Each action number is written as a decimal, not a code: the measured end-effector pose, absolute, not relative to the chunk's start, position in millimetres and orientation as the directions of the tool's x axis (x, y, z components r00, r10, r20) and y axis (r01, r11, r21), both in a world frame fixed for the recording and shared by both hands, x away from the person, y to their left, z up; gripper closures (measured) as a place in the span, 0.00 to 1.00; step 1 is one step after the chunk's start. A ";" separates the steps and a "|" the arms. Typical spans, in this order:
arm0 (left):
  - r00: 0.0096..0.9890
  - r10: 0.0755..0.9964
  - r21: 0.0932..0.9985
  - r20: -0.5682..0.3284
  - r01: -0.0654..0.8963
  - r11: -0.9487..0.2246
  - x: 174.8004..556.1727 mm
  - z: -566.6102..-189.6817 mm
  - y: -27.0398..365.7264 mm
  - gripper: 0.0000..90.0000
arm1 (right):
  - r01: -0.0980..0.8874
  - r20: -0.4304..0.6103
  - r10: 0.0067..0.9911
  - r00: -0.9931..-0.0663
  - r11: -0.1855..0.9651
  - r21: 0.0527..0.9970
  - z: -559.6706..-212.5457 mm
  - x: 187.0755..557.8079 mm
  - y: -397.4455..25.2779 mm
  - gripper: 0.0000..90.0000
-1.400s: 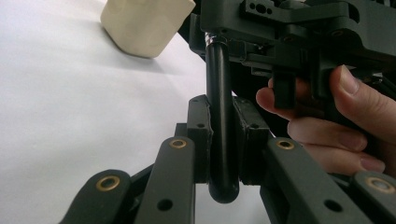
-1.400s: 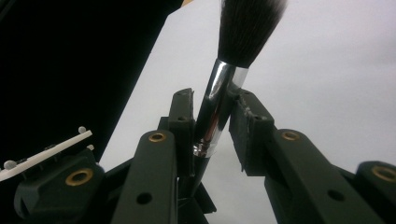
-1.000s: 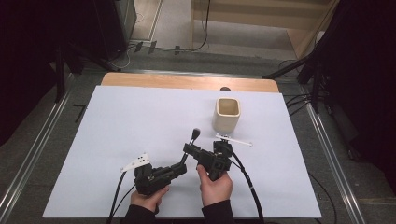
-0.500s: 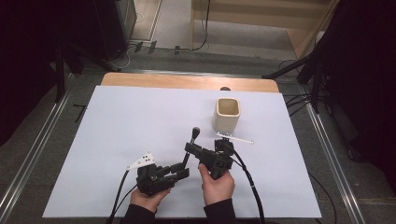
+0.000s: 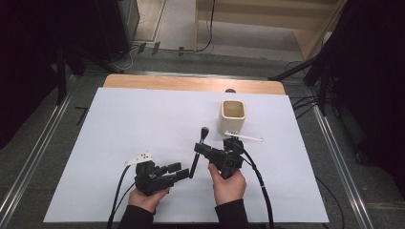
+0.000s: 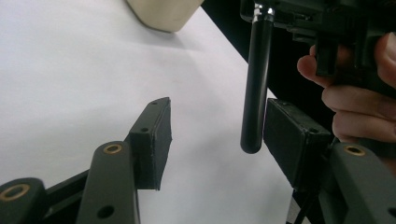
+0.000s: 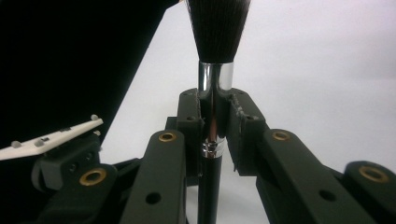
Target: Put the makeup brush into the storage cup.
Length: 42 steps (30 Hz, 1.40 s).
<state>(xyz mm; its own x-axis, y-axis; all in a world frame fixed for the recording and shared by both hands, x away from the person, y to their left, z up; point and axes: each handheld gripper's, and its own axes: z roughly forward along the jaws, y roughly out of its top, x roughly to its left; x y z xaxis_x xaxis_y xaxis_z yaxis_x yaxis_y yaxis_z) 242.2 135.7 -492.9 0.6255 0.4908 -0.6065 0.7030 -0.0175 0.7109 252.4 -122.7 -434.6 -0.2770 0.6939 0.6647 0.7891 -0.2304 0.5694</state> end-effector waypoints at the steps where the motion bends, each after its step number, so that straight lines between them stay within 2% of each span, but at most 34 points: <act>1: 0.624 0.490 0.709 -0.609 0.705 -0.018 242.8 -492.0 135.9 0.46 | 0.789 0.659 0.698 -0.280 -0.224 0.573 -434.5 253.0 -123.8 0.86; 6: 0.639 0.497 0.704 -0.587 0.706 -0.077 245.3 -488.2 135.0 0.44 | 0.785 0.636 0.715 -0.291 -0.202 0.586 -433.3 254.8 -127.6 0.86; 15: 0.650 0.521 0.708 -0.554 0.697 -0.116 249.2 -479.4 141.2 0.43 | 0.782 0.601 0.737 -0.311 -0.161 0.603 -432.7 256.5 -132.8 0.86; 21: 0.643 0.533 0.679 -0.550 0.716 -0.164 257.3 -477.9 148.1 0.40 | 0.783 0.579 0.746 -0.329 -0.126 0.609 -432.6 257.8 -133.4 0.86; 25: 0.654 0.517 0.665 -0.553 0.720 -0.200 262.1 -475.7 151.2 0.38 | 0.781 0.559 0.753 -0.346 -0.099 0.616 -431.6 259.1 -135.9 0.86; 31: 0.680 0.531 0.667 -0.506 0.698 -0.258 266.2 -470.0 156.1 0.37 | 0.779 0.548 0.753 -0.363 -0.077 0.623 -431.1 260.1 -143.7 0.86; 42: 0.700 0.521 0.657 -0.488 0.687 -0.309 270.3 -466.6 168.7 0.35 | 0.777 0.533 0.751 -0.389 -0.043 0.627 -429.6 263.8 -152.9 0.86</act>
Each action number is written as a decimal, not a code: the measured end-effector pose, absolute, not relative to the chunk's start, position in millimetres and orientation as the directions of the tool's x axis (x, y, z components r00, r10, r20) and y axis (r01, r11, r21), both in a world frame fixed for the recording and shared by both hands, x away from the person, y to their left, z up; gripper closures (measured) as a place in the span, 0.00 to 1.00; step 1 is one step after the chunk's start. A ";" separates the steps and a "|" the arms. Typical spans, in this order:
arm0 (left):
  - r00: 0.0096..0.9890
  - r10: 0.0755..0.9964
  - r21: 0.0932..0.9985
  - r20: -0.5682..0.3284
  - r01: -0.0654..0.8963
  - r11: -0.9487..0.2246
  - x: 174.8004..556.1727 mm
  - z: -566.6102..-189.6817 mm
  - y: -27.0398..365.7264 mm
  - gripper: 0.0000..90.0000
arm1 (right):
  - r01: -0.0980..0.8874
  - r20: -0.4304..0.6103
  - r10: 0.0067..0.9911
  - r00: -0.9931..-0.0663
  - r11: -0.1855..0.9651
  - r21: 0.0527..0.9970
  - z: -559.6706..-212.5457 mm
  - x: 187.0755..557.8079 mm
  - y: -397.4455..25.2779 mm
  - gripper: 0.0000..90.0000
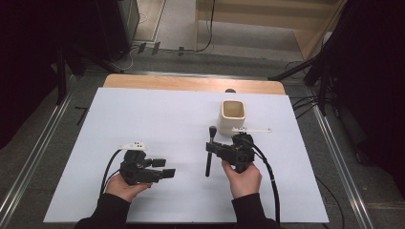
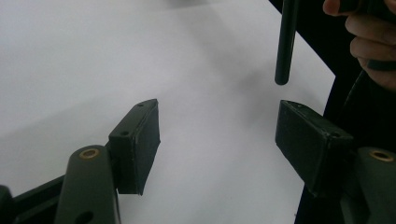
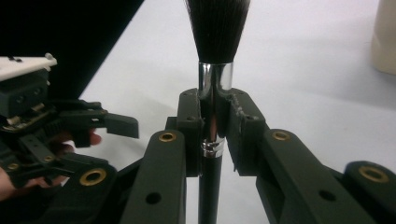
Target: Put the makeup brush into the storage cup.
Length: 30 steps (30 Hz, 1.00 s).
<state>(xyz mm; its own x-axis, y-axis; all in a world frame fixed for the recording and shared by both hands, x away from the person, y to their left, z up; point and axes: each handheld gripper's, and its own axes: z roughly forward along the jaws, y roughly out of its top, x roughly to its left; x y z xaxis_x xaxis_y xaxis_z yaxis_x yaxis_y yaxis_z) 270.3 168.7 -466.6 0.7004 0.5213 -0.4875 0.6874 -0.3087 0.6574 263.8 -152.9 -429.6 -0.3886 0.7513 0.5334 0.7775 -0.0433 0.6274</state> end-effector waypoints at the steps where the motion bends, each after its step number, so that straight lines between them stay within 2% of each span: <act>1: 0.704 0.520 0.657 -0.484 0.685 -0.315 270.8 -466.2 169.9 0.35 | 0.776 0.521 0.757 -0.394 -0.030 0.630 -429.5 264.2 -153.0 0.86; 8: 0.735 0.536 0.664 -0.415 0.647 -0.374 270.8 -463.5 175.7 0.33 | 0.769 0.483 0.770 -0.417 0.015 0.639 -427.6 267.1 -153.6 0.86; 30: 0.759 0.537 0.682 -0.369 0.614 -0.399 273.2 -459.2 198.7 0.32 | 0.728 0.413 0.782 -0.467 0.075 0.682 -420.1 273.7 -159.0 0.86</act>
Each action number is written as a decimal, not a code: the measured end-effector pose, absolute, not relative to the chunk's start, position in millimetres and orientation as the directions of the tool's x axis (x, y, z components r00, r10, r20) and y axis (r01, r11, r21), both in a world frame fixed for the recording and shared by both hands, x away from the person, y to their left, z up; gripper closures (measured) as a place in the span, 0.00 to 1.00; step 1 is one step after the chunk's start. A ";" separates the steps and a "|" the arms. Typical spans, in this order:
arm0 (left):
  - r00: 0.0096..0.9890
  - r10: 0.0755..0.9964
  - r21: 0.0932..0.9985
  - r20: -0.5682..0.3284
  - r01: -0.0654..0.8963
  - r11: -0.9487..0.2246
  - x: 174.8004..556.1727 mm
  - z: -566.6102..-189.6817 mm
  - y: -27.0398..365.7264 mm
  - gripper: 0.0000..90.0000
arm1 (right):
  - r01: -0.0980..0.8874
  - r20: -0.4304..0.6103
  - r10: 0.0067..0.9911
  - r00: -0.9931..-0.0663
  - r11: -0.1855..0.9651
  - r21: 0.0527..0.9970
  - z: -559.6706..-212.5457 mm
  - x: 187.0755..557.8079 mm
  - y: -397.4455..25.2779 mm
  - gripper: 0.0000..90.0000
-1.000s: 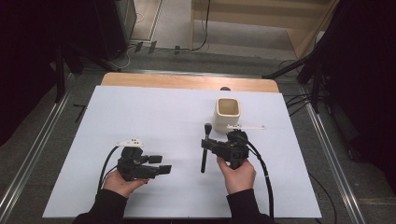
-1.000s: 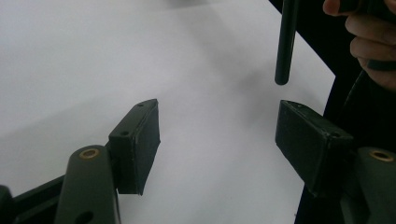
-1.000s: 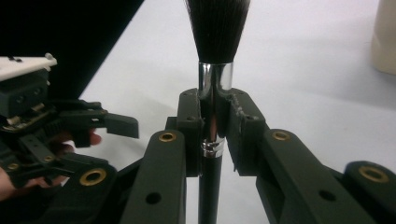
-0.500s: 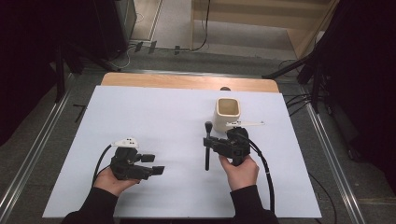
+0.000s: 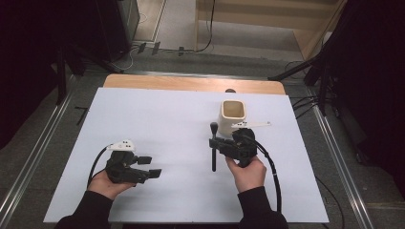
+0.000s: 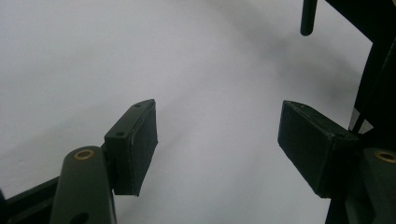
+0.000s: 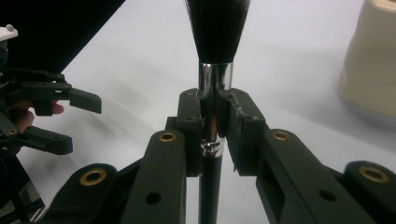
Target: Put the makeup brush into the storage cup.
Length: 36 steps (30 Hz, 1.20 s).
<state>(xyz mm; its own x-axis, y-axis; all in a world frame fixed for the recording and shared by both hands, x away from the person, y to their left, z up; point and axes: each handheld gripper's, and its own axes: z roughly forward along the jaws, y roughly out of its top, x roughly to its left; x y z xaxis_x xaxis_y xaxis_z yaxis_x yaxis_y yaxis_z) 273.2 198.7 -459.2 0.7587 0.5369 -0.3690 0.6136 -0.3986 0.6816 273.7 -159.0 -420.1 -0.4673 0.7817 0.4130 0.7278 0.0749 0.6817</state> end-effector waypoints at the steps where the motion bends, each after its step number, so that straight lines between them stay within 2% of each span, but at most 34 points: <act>1: 0.759 0.538 0.682 -0.367 0.613 -0.398 272.6 -458.7 198.7 0.31 | 0.727 0.411 0.783 -0.466 0.074 0.682 -419.9 274.0 -159.4 0.86; 36: 0.784 0.560 0.684 -0.267 0.564 -0.463 270.7 -460.3 211.0 0.29 | 0.672 0.351 0.819 -0.454 0.056 0.738 -398.0 286.2 -183.5 0.86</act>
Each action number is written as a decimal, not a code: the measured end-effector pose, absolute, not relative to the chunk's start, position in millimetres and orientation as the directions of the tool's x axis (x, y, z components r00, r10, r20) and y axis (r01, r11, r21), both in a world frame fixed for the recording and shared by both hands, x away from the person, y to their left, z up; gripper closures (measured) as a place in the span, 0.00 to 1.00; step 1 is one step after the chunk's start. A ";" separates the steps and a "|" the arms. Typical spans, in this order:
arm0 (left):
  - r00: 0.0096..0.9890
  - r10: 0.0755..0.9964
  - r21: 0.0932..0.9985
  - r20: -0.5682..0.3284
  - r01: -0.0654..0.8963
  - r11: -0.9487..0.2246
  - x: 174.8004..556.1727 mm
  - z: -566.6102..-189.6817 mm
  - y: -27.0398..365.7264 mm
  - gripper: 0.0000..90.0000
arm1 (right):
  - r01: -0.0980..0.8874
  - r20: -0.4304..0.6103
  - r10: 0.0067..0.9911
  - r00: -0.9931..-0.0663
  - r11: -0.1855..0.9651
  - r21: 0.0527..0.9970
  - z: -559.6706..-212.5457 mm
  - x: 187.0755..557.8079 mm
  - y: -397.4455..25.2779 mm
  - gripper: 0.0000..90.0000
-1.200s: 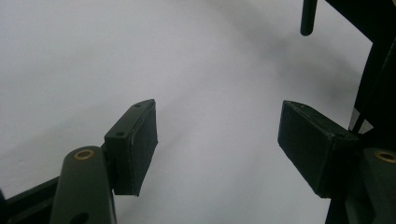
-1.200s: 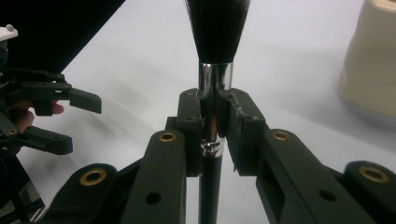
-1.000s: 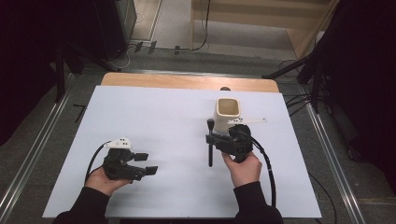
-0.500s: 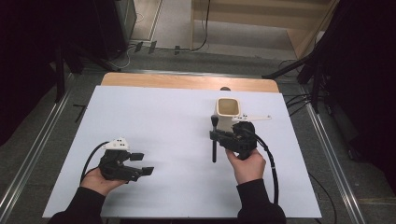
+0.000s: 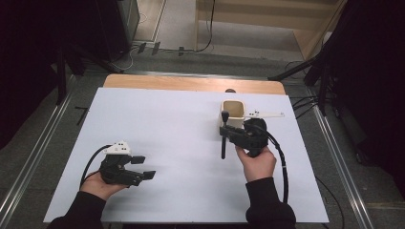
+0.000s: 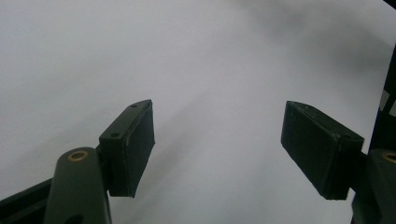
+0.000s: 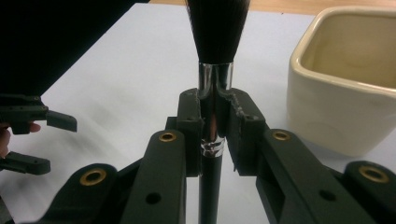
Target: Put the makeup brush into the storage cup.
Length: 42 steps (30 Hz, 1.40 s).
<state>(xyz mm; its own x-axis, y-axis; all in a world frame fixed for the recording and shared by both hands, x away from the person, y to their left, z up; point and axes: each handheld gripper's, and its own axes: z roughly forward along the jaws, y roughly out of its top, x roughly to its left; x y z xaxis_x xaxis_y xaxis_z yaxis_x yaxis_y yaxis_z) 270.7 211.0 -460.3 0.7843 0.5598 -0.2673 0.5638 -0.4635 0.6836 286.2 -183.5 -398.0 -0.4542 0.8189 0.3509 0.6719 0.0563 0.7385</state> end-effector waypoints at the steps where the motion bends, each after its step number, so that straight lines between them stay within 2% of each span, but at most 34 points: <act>1: 0.785 0.560 0.684 -0.266 0.563 -0.464 270.7 -460.3 211.0 0.29 | 0.672 0.348 0.821 -0.452 0.057 0.738 -397.0 286.6 -183.9 0.86; 16: 0.794 0.554 0.694 -0.250 0.546 -0.470 270.2 -460.1 210.9 0.28 | 0.658 0.359 0.827 -0.432 0.017 0.753 -389.4 295.2 -194.3 0.86; 42: 0.796 0.554 0.691 -0.245 0.544 -0.476 269.9 -461.1 211.3 0.29 | 0.623 0.311 0.852 -0.421 0.022 0.782 -374.8 306.5 -198.4 0.86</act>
